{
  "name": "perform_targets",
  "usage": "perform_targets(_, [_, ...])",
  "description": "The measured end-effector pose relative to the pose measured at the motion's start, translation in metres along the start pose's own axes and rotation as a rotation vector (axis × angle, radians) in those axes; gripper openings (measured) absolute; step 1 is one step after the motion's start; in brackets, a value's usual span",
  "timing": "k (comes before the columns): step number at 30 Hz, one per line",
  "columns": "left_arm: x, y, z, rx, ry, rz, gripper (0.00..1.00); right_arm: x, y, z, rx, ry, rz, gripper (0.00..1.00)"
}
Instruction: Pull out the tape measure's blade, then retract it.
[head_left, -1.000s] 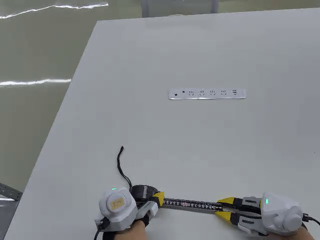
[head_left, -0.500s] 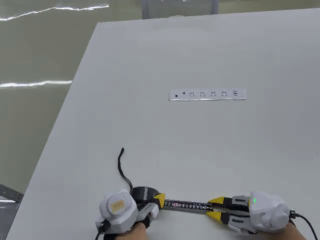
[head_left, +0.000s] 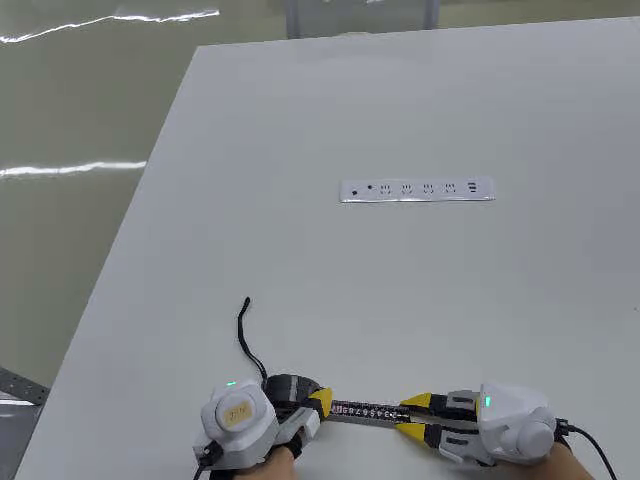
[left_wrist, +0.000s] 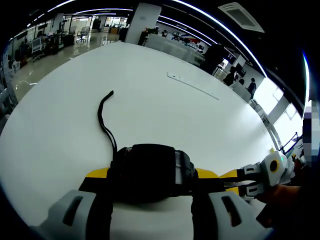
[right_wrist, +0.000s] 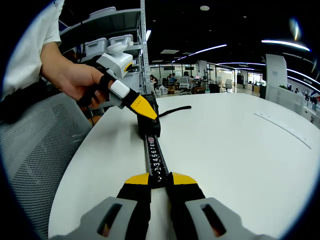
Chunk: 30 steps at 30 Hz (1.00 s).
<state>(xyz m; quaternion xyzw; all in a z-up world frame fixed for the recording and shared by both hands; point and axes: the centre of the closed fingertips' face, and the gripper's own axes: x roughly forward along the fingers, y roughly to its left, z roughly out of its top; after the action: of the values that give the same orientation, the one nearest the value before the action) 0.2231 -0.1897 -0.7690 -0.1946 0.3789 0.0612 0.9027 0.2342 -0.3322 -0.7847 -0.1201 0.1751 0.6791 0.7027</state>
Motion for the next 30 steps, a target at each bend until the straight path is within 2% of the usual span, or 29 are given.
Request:
perform_targets(14, [0.001, 0.0, 0.0, -0.004, -0.003, -0.001, 0.61, 0.022, 0.003, 0.008, -0.007, 0.001, 0.017, 0.12])
perform_targets(30, [0.001, 0.0, 0.0, -0.016, -0.001, -0.005, 0.61, 0.037, 0.005, 0.016, -0.023, -0.003, 0.027, 0.12])
